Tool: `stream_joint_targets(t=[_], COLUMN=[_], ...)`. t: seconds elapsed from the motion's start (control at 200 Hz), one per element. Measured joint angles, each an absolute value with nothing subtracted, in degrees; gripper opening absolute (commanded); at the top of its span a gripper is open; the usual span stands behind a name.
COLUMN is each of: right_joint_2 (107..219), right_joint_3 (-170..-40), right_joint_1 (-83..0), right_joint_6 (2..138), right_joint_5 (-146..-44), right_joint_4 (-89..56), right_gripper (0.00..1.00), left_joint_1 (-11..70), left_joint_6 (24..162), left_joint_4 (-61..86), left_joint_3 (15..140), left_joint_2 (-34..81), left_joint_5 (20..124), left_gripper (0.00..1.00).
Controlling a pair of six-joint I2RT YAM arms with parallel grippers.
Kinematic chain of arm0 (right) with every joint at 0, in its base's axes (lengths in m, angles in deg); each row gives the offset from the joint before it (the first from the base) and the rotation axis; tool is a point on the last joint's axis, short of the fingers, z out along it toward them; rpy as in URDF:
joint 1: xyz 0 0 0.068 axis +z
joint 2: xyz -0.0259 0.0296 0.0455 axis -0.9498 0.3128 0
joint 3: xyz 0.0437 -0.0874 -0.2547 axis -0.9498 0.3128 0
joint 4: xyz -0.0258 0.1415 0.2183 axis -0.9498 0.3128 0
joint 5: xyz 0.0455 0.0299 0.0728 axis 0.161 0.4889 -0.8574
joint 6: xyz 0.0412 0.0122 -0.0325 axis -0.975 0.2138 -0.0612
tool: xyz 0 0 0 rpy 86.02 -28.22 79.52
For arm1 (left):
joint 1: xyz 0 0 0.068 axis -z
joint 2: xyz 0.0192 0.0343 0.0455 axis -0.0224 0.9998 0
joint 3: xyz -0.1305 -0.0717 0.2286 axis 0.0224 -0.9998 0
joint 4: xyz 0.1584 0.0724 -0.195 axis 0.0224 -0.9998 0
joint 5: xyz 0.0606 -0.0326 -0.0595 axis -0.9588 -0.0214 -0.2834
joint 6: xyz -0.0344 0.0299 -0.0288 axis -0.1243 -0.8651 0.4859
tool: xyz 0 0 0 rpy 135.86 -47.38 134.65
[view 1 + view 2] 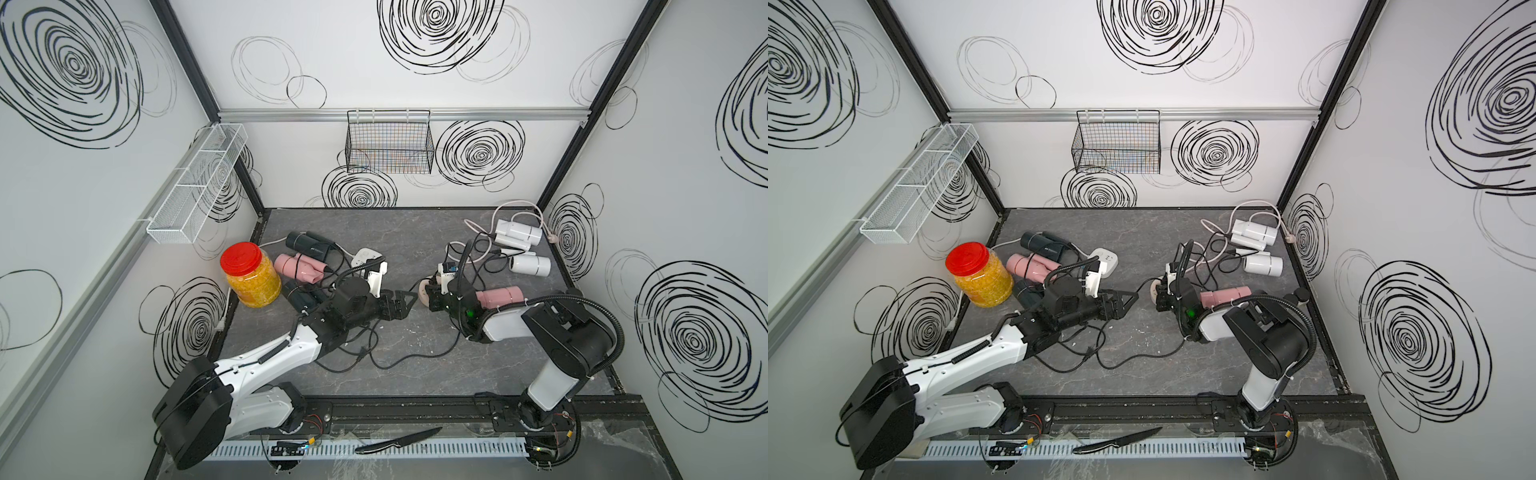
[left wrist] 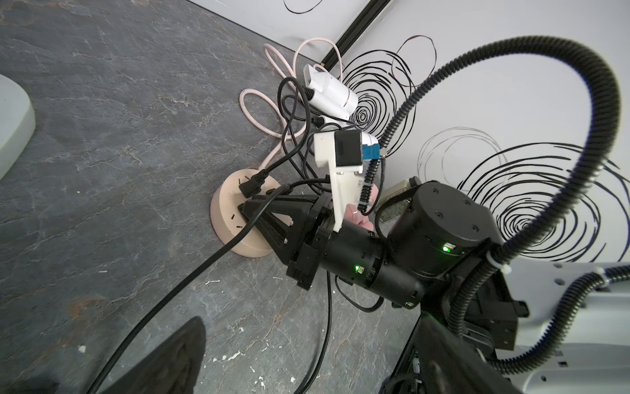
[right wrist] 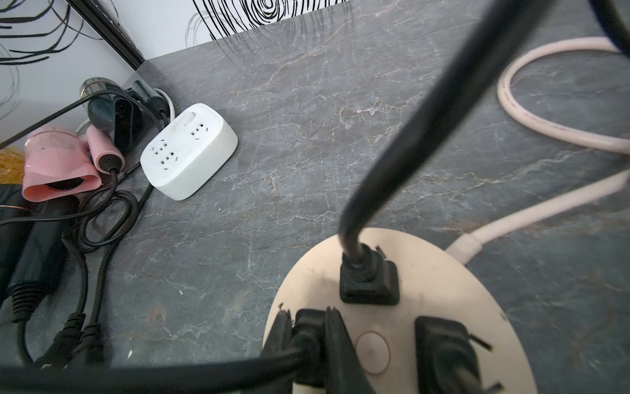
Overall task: Charge the blow dryers
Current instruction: Insert the plug into the socket.
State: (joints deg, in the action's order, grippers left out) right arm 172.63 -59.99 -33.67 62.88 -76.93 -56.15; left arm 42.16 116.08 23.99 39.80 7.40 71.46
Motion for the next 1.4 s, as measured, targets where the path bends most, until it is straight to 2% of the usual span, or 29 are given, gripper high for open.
stream_joint_targets(t=[0.32,0.52,0.67,0.886,1.021,1.151,1.261,1.401], right_joint_2=[177.8,178.8,179.8,178.7,174.5,171.2,168.8,164.3], right_joint_3=[-67.1,-66.8,-69.3,-70.0,-72.0,-74.7,-76.2,-76.7], right_joint_1=[-26.3,-27.7,-26.9,-26.9,-27.0,-28.0,-29.4,-30.8], right_joint_6=[63.1,62.2,61.8,61.6,62.3,63.3,63.6,63.5], right_joint_5=[-60.2,-62.4,-60.0,-61.6,-63.7,-66.8,-69.2,-72.2], right_joint_4=[-51.5,-53.7,-50.7,-48.0,-35.7,-23.8,-18.2,-14.0], right_gripper=[0.13,0.11,0.10,0.25,0.33,0.47,0.48,0.42], left_joint_1=[42.2,42.2,42.2,42.2,42.2,42.2,42.2,42.2], left_joint_6=[116.1,116.1,116.1,116.1,116.1,116.1,116.1,116.1], left_joint_4=[23.9,23.9,23.8,23.8,23.8,23.8,23.8,23.7], left_joint_3=[39.8,39.8,39.8,39.8,39.8,39.8,39.8,39.8], left_joint_2=[6.5,6.1,6.0,6.0,6.0,6.0,6.0,6.0], left_joint_5=[71.1,71.0,70.9,70.9,70.9,70.9,70.9,70.9], left_gripper=[0.99,0.99,0.99,0.99,0.99,0.99,0.99,0.99])
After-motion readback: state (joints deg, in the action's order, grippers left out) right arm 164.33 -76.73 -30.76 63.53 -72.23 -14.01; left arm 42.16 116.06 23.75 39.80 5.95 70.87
